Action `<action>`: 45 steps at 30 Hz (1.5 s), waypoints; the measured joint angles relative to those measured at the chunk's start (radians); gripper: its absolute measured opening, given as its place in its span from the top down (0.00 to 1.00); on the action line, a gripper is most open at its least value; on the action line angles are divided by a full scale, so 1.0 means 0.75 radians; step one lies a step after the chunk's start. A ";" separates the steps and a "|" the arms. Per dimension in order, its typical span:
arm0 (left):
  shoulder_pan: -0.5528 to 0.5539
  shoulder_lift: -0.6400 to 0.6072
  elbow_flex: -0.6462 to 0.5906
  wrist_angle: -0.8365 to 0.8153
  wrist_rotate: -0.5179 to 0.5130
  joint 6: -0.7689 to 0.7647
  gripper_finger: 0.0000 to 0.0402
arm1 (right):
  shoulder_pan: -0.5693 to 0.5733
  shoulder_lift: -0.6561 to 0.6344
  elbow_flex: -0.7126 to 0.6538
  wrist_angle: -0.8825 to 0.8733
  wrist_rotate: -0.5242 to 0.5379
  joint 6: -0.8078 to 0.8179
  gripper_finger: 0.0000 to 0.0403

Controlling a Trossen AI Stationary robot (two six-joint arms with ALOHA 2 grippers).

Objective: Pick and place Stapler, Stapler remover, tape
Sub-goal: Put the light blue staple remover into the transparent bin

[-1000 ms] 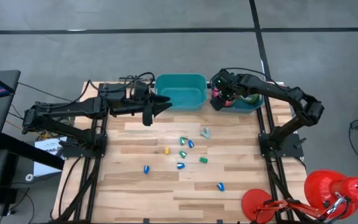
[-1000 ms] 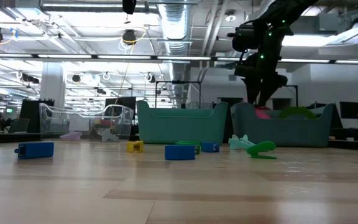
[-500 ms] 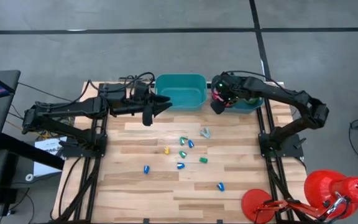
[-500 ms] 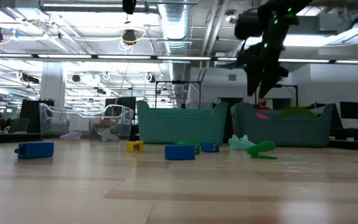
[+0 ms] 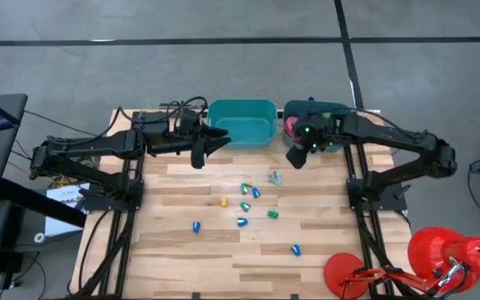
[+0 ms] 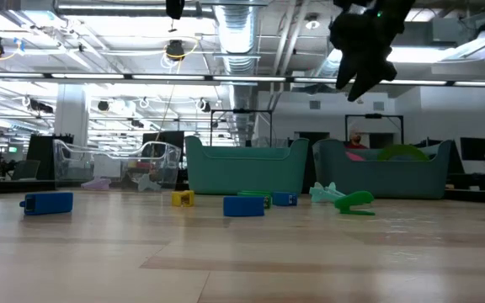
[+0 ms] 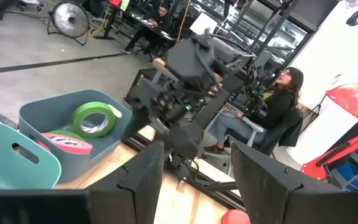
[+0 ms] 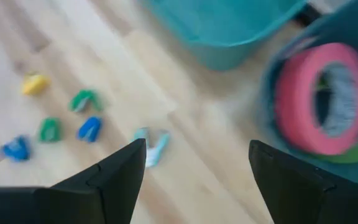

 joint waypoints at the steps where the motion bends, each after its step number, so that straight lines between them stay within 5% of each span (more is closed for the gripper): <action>1: 0.000 0.000 0.000 0.000 0.000 0.000 0.56 | 0.022 0.004 0.000 0.000 -0.007 0.010 0.31; 18: 0.000 0.000 0.001 0.000 0.001 0.000 0.56 | 0.232 0.302 0.000 0.009 -0.006 0.215 0.31; 29: 0.000 0.000 0.001 -0.001 0.001 0.000 0.56 | 0.247 0.512 -0.001 0.030 0.001 0.450 0.32; 45: 0.000 0.000 0.001 -0.001 0.001 0.000 0.56 | 0.243 0.694 -0.001 0.143 0.107 0.463 0.32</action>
